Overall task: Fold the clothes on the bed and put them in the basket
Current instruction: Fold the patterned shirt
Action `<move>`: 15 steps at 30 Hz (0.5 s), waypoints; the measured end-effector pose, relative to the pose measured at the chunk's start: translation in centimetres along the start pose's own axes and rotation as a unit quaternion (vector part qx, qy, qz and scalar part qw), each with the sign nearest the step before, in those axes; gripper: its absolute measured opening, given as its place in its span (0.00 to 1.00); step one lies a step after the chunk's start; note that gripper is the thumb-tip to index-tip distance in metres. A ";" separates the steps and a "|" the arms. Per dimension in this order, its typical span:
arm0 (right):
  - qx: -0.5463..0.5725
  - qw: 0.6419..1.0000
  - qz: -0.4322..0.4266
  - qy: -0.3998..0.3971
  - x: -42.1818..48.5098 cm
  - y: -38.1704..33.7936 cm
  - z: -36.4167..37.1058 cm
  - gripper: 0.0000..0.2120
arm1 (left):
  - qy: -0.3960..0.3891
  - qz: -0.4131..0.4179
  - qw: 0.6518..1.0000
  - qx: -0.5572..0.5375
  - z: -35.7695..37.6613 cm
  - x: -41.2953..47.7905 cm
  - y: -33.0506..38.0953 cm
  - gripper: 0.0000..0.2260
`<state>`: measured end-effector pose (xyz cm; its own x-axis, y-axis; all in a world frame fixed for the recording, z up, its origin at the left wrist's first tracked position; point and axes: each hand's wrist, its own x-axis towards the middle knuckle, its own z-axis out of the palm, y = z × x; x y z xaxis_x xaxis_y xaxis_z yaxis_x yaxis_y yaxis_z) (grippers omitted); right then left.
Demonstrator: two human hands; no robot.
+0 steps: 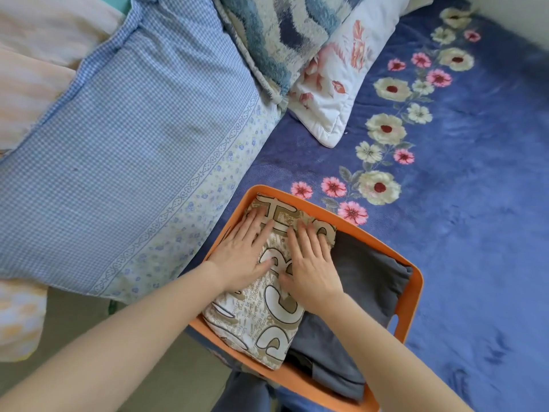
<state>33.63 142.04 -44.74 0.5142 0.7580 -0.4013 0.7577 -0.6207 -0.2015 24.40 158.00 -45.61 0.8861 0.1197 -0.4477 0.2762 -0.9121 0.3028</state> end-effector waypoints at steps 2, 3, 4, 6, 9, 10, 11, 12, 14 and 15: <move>0.034 0.999 -0.010 -0.012 -3.1 -0.8 0.1 0.47 | -0.051 0.045 0.997 -0.025 -1.0 -2.5 -0.1 0.42; 0.050 0.998 -0.020 -0.039 -4.8 -1.2 -0.3 0.52 | -0.076 0.057 0.995 -0.022 -1.2 -3.9 -0.1 0.47; 0.055 0.996 -0.025 -0.073 -6.2 -1.4 -0.1 0.56 | -0.097 0.065 0.993 -0.005 -1.2 -4.9 -0.2 0.51; 0.009 0.993 -0.031 -0.116 -7.9 -1.5 1.5 0.60 | -0.123 0.072 0.988 0.058 -0.7 -5.7 -0.4 0.60; -0.031 0.994 0.019 -0.102 -7.5 -1.7 3.2 0.62 | -0.148 0.047 0.980 0.123 1.0 -4.8 -0.1 0.65; -0.039 0.994 0.010 -0.104 -6.9 -1.8 3.5 0.62 | -0.155 0.033 0.977 0.139 1.4 -4.3 0.2 0.66; -0.036 0.993 0.008 -0.116 -6.9 -2.0 4.0 0.61 | -0.165 0.021 0.973 0.158 1.9 -4.1 0.6 0.67; -0.039 0.991 0.011 -0.125 -6.4 -2.1 4.1 0.61 | -0.171 0.006 0.970 0.173 2.0 -3.8 0.6 0.67; -0.054 0.991 0.017 -0.122 -6.0 -2.5 3.9 0.61 | -0.174 -0.017 0.964 0.203 2.2 -3.6 0.9 0.67; -0.058 0.990 0.017 -0.127 -6.0 -2.6 3.9 0.61 | -0.177 -0.032 0.963 0.203 2.3 -3.6 1.1 0.67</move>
<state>27.07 138.32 -45.30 0.4338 0.6527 -0.6211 0.7903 -0.6067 -0.0856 20.66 155.69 -45.63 0.6703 0.1042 -0.7348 0.0937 -0.9941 -0.0555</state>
